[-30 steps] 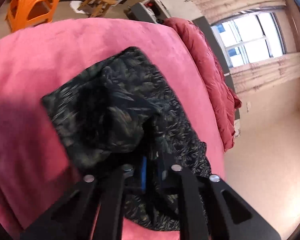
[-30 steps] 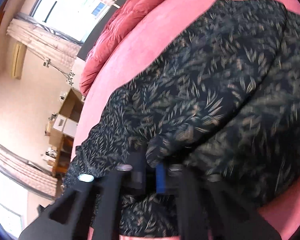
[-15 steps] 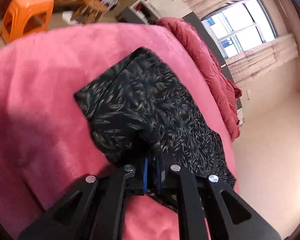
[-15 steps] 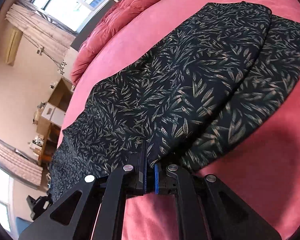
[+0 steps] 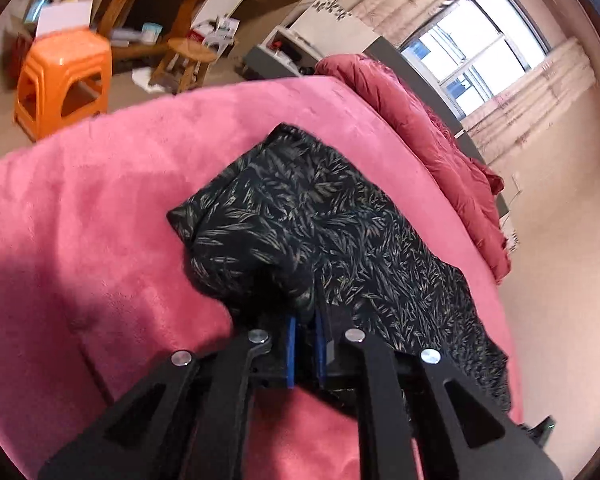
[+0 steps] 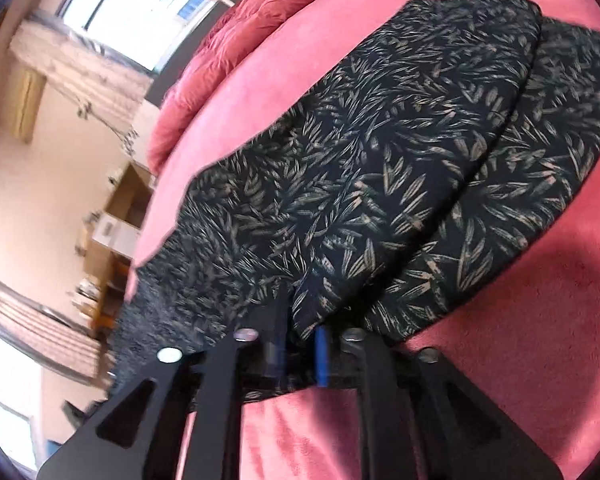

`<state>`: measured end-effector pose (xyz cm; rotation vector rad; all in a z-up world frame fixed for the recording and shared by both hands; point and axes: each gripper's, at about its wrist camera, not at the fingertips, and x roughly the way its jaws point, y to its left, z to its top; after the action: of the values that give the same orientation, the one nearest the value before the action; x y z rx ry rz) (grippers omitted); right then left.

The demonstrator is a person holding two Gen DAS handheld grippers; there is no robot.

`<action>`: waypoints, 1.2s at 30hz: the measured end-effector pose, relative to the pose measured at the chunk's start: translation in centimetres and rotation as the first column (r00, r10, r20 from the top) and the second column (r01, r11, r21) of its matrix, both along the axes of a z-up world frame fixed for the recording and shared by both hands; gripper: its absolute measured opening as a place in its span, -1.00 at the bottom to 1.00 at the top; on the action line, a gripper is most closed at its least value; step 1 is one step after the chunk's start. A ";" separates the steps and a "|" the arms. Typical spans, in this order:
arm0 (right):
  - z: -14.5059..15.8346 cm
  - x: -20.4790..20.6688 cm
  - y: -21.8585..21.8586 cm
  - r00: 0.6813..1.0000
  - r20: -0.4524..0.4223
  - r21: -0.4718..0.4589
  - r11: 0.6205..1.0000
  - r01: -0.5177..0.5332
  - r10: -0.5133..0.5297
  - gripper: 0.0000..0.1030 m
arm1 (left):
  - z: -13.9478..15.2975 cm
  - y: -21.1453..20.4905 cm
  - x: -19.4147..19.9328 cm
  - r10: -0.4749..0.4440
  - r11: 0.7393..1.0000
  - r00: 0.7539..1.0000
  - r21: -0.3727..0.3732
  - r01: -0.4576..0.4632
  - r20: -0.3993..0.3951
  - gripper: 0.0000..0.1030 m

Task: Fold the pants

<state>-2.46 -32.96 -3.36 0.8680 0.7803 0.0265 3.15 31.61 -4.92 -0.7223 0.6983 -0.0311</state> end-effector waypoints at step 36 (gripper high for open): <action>3.9 -2.8 -17.5 0.860 0.063 -0.066 0.857 0.511 -0.507 -0.91 | 3.6 -14.4 -0.4 -0.271 0.926 0.957 0.299 0.229 0.105 0.90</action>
<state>-5.29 -50.48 0.52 0.9713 0.4860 -0.4546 2.72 17.25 -1.29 -0.3467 0.6355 -0.2120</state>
